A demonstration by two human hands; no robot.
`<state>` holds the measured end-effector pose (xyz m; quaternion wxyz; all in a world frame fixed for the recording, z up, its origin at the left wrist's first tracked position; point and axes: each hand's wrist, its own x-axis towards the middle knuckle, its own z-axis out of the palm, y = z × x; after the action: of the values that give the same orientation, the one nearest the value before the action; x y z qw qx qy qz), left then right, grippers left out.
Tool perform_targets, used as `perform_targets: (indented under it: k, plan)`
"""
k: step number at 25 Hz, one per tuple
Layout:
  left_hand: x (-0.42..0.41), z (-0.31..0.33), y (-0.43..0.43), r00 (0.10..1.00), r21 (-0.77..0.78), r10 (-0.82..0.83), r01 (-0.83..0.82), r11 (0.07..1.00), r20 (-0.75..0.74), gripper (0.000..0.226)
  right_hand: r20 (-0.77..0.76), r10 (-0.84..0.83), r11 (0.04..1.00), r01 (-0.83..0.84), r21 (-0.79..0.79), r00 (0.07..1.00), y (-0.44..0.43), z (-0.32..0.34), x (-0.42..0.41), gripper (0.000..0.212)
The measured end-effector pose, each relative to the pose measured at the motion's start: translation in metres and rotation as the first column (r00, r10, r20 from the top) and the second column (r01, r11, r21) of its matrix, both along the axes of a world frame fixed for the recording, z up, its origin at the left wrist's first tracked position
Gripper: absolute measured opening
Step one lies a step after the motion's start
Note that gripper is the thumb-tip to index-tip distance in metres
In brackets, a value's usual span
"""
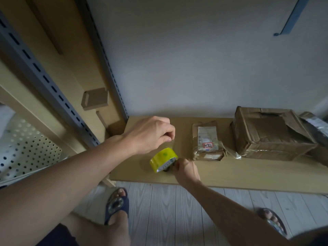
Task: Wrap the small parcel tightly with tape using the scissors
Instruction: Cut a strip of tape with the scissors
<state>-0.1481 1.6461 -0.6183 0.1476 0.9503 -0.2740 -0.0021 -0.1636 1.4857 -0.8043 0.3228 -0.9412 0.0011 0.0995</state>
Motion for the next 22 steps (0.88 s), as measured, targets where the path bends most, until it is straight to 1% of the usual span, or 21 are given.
perform_targets:
  k: [2, 5, 8, 10, 13, 14, 16, 18, 19, 20, 21, 22]
  plan:
    - [-0.003, -0.001, 0.007, 1.000, 0.026, 0.011, -0.011, 1.000, -0.005, 0.006, 0.058, 0.056, 0.996, -0.051, -0.077, 0.997, 0.011, 0.003, 0.002, 0.023]
    - [-0.007, -0.002, 0.019, 1.000, 0.047, 0.024, -0.023, 0.999, -0.020, 0.007, -0.012, 0.073, 0.985, -0.074, -0.154, 0.997, 0.023, 0.012, 0.009, 0.026]
    - [-0.004, -0.001, 0.029, 0.999, 0.019, 0.033, -0.032, 0.999, -0.028, 0.007, -0.071, 0.044, 0.944, -0.065, -0.324, 0.997, 0.020, 0.017, 0.016, 0.034]
    - [-0.004, -0.003, 0.032, 0.999, 0.009, 0.046, -0.046, 0.999, -0.029, 0.006, -0.081, 0.052, 0.909, -0.081, -0.409, 0.995, 0.016, 0.016, 0.018, 0.029]
    - [-0.007, -0.013, 0.031, 0.995, 0.029, 0.064, -0.062, 0.998, -0.076, 0.006, -0.120, 0.077, 0.899, -0.121, -0.422, 0.990, 0.010, 0.011, 0.017, 0.026]
    - [-0.008, -0.016, 0.030, 0.994, 0.038, 0.069, -0.066, 0.997, -0.087, 0.006, -0.128, 0.074, 0.913, -0.119, -0.390, 0.989, 0.006, 0.011, 0.016, 0.025]
    - [-0.010, -0.021, 0.030, 0.992, 0.047, 0.078, -0.073, 0.996, -0.101, 0.007, -0.158, 0.028, 0.961, -0.070, -0.268, 0.987, -0.002, 0.008, 0.017, 0.022]
    - [-0.011, -0.024, 0.031, 0.989, 0.044, 0.090, -0.085, 0.995, -0.120, 0.007, -0.189, -0.047, 0.997, 0.034, -0.073, 0.981, -0.008, 0.009, 0.018, 0.020]
    - [-0.013, -0.026, 0.030, 0.987, 0.038, 0.094, -0.090, 0.995, -0.130, 0.008, -0.219, -0.070, 0.993, 0.088, 0.073, 0.973, -0.010, 0.011, 0.016, 0.016]
    - [-0.014, -0.026, 0.029, 0.987, 0.032, 0.096, -0.093, 0.995, -0.132, 0.010, -0.249, -0.070, 0.960, 0.133, 0.248, 0.966, -0.009, 0.016, 0.013, 0.014]
    - [-0.015, -0.026, 0.029, 0.986, 0.019, 0.104, -0.102, 0.995, -0.130, 0.012, -0.274, -0.059, 0.887, 0.176, 0.428, 0.960, -0.008, 0.023, 0.011, 0.015]
    - [-0.015, -0.027, 0.028, 0.985, 0.002, 0.116, -0.117, 0.993, -0.130, 0.014, -0.298, -0.049, 0.780, 0.223, 0.584, 0.953, -0.007, 0.034, 0.008, 0.017]
